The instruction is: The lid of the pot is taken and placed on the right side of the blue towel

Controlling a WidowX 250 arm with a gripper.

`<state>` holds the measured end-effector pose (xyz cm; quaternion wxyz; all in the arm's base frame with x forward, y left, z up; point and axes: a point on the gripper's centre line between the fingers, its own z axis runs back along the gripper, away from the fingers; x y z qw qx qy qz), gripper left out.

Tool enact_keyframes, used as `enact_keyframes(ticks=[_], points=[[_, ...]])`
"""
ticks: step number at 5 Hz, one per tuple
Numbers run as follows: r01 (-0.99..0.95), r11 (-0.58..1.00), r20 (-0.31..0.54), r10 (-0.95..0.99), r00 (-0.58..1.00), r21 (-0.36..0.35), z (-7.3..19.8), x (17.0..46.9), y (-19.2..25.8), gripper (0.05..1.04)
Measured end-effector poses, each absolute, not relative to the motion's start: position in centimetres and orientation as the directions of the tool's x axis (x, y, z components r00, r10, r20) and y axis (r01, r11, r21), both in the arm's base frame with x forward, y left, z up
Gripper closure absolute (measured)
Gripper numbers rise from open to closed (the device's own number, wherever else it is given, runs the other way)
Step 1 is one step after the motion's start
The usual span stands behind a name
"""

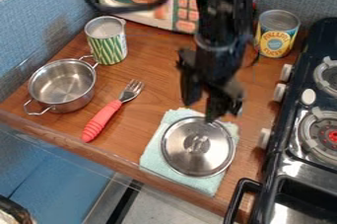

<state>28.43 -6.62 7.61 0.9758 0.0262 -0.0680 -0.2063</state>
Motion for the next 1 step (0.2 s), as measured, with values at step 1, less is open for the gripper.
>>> enact_keyframes(ticks=[1], points=[[0.361,0.93,0.144,-0.367,0.919,0.066,8.33,27.4,-6.5,0.08]])
